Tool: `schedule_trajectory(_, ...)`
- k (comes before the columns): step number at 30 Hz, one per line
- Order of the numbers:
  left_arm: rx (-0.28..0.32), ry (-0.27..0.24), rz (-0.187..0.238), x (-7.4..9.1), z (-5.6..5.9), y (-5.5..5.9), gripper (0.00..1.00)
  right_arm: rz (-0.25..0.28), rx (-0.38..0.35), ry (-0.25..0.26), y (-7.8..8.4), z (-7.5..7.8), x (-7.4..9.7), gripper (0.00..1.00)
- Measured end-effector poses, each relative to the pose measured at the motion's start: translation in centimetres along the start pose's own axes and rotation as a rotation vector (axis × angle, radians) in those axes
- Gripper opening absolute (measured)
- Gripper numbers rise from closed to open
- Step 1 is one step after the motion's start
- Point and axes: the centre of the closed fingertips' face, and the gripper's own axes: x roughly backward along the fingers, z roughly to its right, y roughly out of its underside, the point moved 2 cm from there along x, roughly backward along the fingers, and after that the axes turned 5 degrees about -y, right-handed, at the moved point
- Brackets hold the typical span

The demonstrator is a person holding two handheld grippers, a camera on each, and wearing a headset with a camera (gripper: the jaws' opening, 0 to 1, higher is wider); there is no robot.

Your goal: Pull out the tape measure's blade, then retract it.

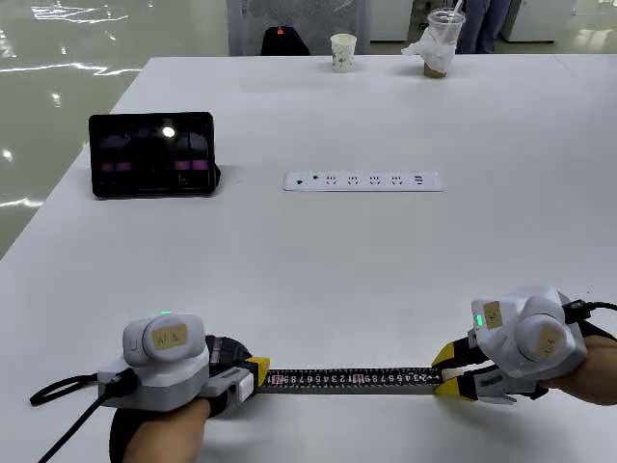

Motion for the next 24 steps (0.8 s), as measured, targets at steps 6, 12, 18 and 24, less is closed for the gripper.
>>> schedule_trajectory(6,-0.006,-0.004,-0.023,-0.01,-0.03,0.03,0.64,-0.006,0.001,-0.003,0.04,-0.05,0.05,0.11)
schedule_trajectory(12,-0.018,-0.003,-0.037,0.02,-0.09,0.15,0.63,-0.005,-0.004,-0.006,0.07,-0.16,0.07,0.11)
schedule_trajectory(18,-0.028,-0.008,-0.050,0.07,-0.20,0.22,0.61,-0.007,-0.008,-0.005,0.13,-0.22,0.08,0.10)
schedule_trajectory(24,-0.028,-0.010,-0.059,0.11,-0.20,0.20,0.60,-0.007,-0.008,-0.004,0.02,-0.28,0.08,0.10)
